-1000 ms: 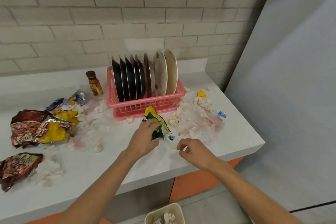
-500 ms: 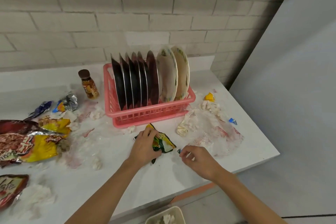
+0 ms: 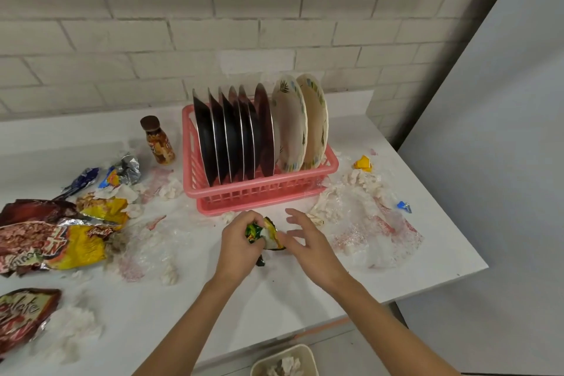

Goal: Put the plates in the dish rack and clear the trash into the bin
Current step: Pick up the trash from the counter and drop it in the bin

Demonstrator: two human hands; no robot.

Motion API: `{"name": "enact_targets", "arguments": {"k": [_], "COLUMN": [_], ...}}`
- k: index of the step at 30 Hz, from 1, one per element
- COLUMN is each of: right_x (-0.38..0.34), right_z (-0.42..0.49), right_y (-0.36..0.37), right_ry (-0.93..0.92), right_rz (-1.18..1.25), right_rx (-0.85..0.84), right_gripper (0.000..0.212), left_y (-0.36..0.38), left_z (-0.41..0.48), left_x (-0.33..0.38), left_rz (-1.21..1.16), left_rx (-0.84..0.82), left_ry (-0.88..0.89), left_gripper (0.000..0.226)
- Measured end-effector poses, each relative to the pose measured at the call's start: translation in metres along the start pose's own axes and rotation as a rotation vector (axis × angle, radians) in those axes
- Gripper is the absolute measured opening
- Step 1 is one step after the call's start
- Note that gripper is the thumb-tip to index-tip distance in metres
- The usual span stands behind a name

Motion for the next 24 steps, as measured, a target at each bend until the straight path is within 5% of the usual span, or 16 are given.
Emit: {"name": "enact_targets", "arguments": {"k": [9, 13, 19, 22, 24], "right_x": [-0.018, -0.008, 0.001, 0.006, 0.012], "right_z": [0.013, 0.019, 0.028, 0.029, 0.029], "right_y": [0.028, 0.034, 0.027, 0.023, 0.017], "right_ry": [0.254, 0.169, 0.031, 0.029, 0.058], "right_rz": [0.913, 0.904, 0.707, 0.550, 0.453], "right_rx": [-0.082, 0.028, 0.206, 0.226, 0.264], "right_gripper": [0.035, 0.031, 0.016, 0.014, 0.014], "left_y": [0.026, 0.033, 0.026, 0.012, -0.003], "left_z": [-0.006, -0.010, -0.021, -0.024, -0.019], "left_x": [0.049, 0.045, 0.031, 0.020, 0.008], "left_rz": [-0.077, -0.017, 0.278, 0.136, 0.070], "left_rx": [0.095, 0.092, -0.137, -0.281, -0.234], "left_ry": [-0.029, 0.011, 0.082, 0.077, 0.050], "left_gripper": [0.038, 0.030, 0.037, 0.033, 0.029]}}
Point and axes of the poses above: each hand's wrist, its own z-axis towards the middle knuckle, its own y-axis out of the palm, x = y × z, the point moved 2 cm from there along z, towards the middle knuckle, and after that the axes turned 14 degrees about -x, right-handed, at the moved point
